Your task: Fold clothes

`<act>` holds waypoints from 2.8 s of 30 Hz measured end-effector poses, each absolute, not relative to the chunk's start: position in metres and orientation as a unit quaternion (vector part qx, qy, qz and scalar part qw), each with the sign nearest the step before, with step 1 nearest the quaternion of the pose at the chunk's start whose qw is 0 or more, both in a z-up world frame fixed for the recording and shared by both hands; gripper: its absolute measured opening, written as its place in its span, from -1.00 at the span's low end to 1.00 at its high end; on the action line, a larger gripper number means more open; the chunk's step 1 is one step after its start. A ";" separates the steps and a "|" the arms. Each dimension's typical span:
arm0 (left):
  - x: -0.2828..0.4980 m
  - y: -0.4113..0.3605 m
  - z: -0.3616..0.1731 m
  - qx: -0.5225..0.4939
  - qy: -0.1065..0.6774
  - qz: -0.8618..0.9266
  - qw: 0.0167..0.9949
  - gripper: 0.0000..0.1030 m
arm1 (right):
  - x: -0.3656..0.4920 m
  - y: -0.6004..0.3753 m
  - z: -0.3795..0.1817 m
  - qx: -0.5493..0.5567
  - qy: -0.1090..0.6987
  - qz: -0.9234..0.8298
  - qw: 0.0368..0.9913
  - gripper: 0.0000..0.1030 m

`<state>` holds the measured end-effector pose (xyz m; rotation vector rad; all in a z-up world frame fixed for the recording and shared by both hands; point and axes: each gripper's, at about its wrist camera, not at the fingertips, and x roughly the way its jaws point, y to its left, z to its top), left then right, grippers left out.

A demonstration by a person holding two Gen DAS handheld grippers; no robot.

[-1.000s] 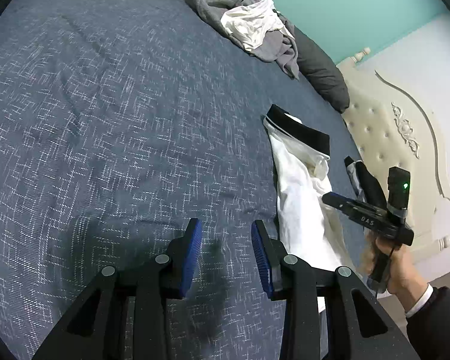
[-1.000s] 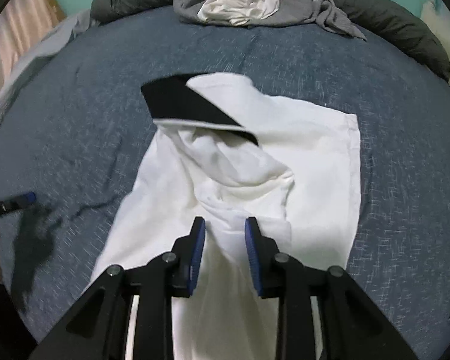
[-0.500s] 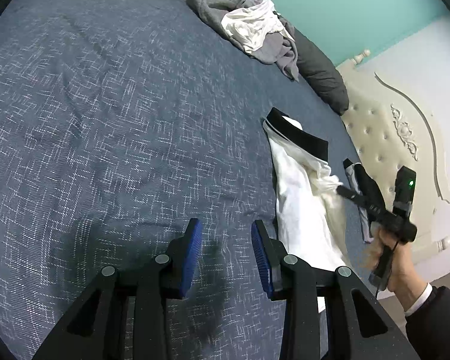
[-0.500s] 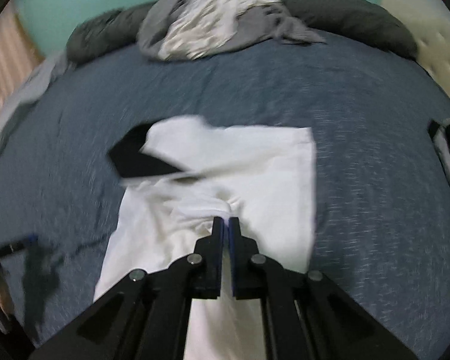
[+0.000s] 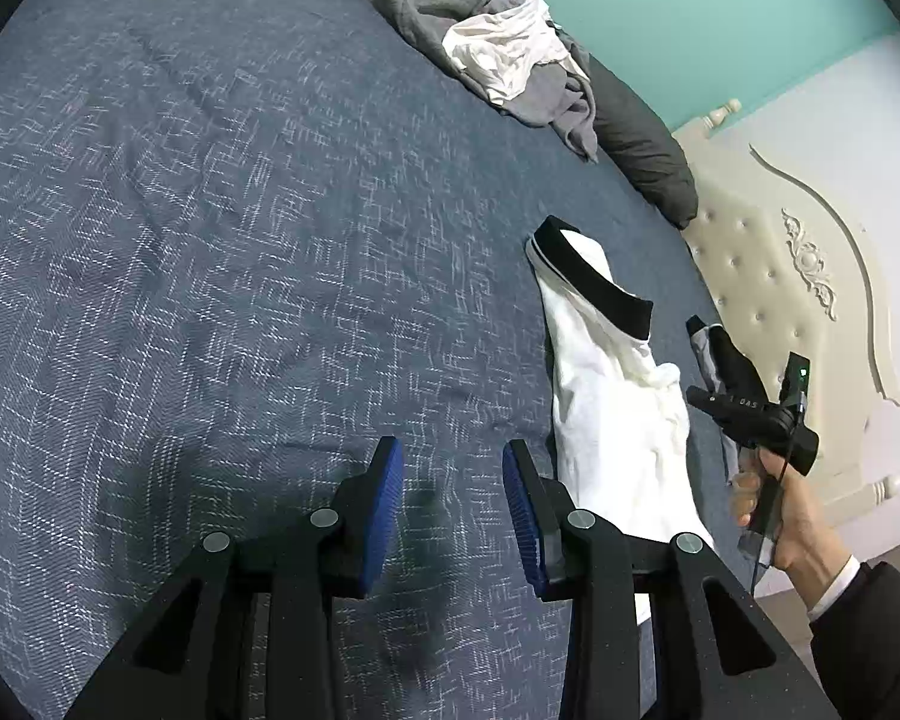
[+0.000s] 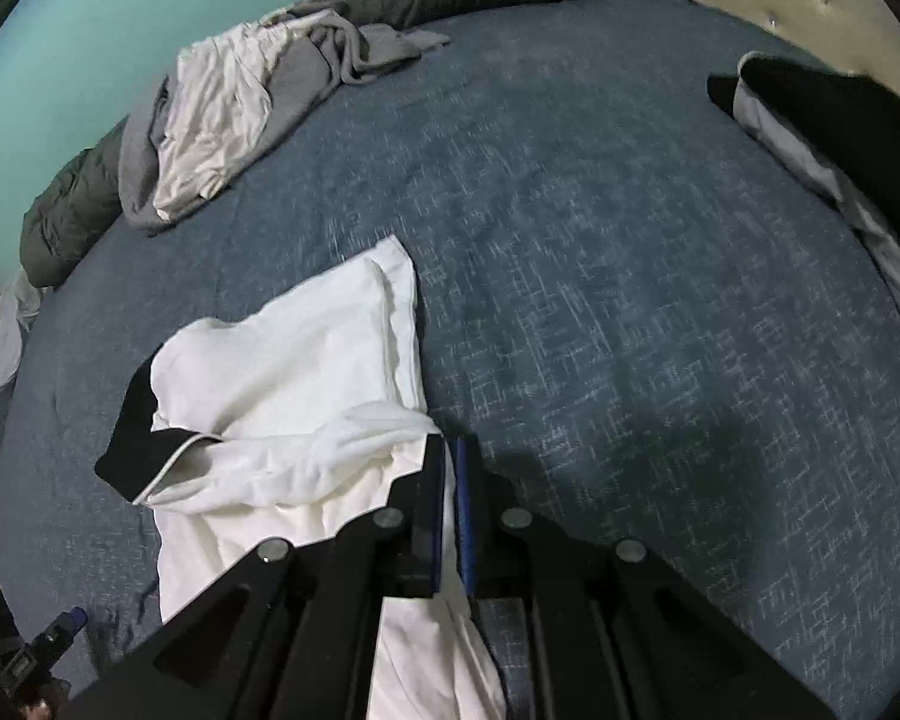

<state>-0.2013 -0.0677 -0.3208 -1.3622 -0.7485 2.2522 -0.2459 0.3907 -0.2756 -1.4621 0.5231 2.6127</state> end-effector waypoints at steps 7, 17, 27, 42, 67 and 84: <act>-0.203 -0.065 -0.323 -0.490 -0.264 0.806 0.202 -0.27 | -0.249 0.346 -0.253 -0.462 0.105 0.880 -0.045 -0.74; -0.202 -0.063 -0.324 -0.491 -0.264 0.806 0.201 -0.27 | -0.255 0.231 -0.270 -0.504 -0.046 0.846 -0.170 -0.40; -0.201 -0.068 -0.323 -0.489 -0.270 0.805 0.199 -0.27 | -0.305 0.223 -0.262 -0.499 -0.035 0.861 -0.097 -0.40; -0.200 -0.069 -0.322 -0.490 -0.272 0.803 0.203 -0.27 | -0.340 0.216 -0.242 -0.489 -0.045 0.865 -0.098 -0.13; -0.217 -0.056 -0.322 -0.494 -0.221 0.821 0.183 -0.25 | -0.396 0.224 -0.262 -0.503 0.001 0.862 -0.056 -0.94; -0.214 0.001 -0.329 -0.515 -0.169 0.811 0.220 -0.24 | -0.290 0.338 -0.252 -0.486 0.092 0.864 -0.091 -0.03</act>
